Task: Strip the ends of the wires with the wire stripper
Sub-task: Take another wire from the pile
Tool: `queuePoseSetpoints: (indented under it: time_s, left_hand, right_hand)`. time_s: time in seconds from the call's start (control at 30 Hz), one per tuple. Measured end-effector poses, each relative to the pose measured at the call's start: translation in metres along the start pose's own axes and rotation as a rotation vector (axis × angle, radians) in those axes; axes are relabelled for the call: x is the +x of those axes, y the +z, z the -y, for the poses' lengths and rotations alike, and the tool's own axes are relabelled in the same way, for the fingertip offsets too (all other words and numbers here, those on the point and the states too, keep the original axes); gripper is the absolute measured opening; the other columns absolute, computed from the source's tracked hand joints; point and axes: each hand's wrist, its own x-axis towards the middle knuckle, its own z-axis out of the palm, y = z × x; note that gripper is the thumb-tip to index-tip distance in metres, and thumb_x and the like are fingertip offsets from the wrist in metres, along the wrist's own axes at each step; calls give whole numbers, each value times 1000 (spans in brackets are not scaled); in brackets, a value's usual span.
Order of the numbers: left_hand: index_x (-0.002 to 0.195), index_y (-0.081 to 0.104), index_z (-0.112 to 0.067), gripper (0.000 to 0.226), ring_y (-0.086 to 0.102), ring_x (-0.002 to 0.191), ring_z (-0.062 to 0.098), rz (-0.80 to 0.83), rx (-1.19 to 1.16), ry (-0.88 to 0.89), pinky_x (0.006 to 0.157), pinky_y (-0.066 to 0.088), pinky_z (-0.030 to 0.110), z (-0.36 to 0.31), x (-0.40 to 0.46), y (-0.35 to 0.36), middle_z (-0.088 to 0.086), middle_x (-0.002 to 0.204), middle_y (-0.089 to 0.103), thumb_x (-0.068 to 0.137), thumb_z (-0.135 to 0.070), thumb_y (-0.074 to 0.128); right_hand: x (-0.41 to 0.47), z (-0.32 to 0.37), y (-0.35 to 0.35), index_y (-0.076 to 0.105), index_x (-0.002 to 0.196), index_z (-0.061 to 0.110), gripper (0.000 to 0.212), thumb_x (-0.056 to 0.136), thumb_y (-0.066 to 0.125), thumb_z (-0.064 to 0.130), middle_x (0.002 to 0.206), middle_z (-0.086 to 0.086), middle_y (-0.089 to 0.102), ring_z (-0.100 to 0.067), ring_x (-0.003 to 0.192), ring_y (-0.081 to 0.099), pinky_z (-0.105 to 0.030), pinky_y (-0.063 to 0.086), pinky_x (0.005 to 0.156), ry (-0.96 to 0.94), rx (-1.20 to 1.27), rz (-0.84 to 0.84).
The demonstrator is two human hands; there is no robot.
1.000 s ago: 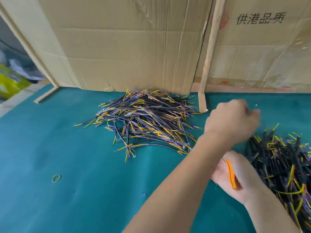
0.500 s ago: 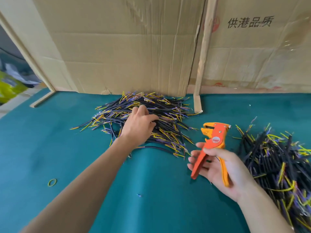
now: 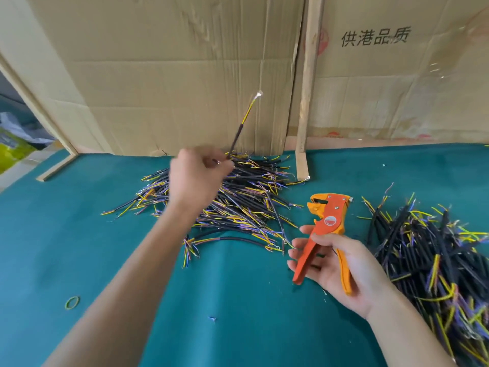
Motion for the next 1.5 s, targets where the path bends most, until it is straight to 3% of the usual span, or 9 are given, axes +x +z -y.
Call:
queuePoseSetpoints:
  time_s: [0.13,0.33,0.6,0.9,1.0,1.13,1.2,1.37,1.5]
  left_hand:
    - [82,70,-11,9,56,47,13,155,-560,-206,47,39,18,-11,-66,49,3,59,65,89,-11,75]
    - [83,71,-13,8,53,46,16,160,-817,-319,42,37,19,-8,-118,100,9,62,65,86,-13,78]
    - [91,73,-27,15,57,47,15,170,-668,-253,46,42,18,1,-124,111,-10,55,54,87,-14,78]
    - [100,73,-26,23,66,51,14,337,-619,-206,42,45,22,1,-119,110,-7,67,68,84,-12,81]
    - [98,72,-21,21,66,51,14,279,-720,-240,42,45,21,1,-116,107,-2,71,69,86,-6,78]
    - [86,68,-7,9,75,69,24,174,-859,-279,43,46,22,8,-107,99,8,80,69,88,0,74]
    - [80,64,-3,12,75,72,26,161,-900,-290,44,46,22,10,-105,97,14,87,69,87,1,74]
    - [83,67,-12,14,76,77,24,207,-950,-295,49,49,23,7,-107,97,16,78,72,86,-1,76]
    - [80,69,-10,14,67,63,14,270,-962,-298,51,50,22,8,-108,98,4,74,70,84,0,78]
  right_hand:
    - [-2,3,-4,62,124,-6,51,75,69,10,105,-33,69,-44,85,70,-50,61,73,-9,-9,8]
    - [-4,12,-19,64,125,-4,56,71,73,10,117,-32,68,-43,86,70,-50,60,73,-100,6,7]
    - [0,21,-35,60,125,6,55,71,66,15,126,-25,68,-41,92,73,-45,62,76,-307,104,-190]
    - [-1,19,-20,57,132,-1,63,73,69,18,136,-25,62,-38,82,66,-48,58,76,-211,19,99]
    - [-2,16,-19,57,132,-1,62,75,69,18,138,-28,59,-38,79,65,-47,58,73,-123,-17,152]
    - [-2,14,-17,59,133,-2,72,70,84,22,135,-30,60,-39,80,65,-48,57,74,-51,-88,220]
    - [0,12,-15,60,131,-2,72,69,86,23,136,-30,59,-40,82,65,-49,57,75,-58,-83,231]
    - [5,9,-14,68,121,-1,52,72,74,16,128,-31,63,-41,90,69,-49,59,72,-97,-38,145]
    - [5,11,-14,61,128,-3,70,67,85,21,135,-30,60,-38,103,68,-47,58,75,-140,-3,154]
